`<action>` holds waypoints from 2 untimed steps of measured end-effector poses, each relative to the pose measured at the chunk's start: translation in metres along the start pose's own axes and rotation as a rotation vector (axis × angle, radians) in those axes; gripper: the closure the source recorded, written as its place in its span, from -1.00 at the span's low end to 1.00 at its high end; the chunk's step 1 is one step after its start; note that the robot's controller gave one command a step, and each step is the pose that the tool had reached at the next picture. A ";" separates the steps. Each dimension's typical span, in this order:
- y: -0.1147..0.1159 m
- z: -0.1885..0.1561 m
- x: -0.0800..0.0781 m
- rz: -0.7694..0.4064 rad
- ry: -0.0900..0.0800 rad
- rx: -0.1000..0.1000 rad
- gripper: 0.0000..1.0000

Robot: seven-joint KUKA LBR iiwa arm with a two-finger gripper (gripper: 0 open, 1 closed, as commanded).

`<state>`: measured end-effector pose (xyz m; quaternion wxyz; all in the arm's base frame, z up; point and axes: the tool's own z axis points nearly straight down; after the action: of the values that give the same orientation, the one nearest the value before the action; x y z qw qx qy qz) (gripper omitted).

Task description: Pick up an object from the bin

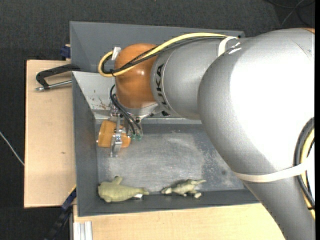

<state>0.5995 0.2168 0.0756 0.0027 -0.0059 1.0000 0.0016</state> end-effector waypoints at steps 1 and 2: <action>0.001 -0.027 -0.002 -0.001 -0.003 -0.001 1.00; 0.002 -0.040 -0.004 -0.001 -0.002 0.000 1.00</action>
Offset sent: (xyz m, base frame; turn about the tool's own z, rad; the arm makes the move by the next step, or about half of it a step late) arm -0.0002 0.0001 0.0236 0.0000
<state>0.6029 0.2184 0.1156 0.0038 -0.0065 1.0000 0.0017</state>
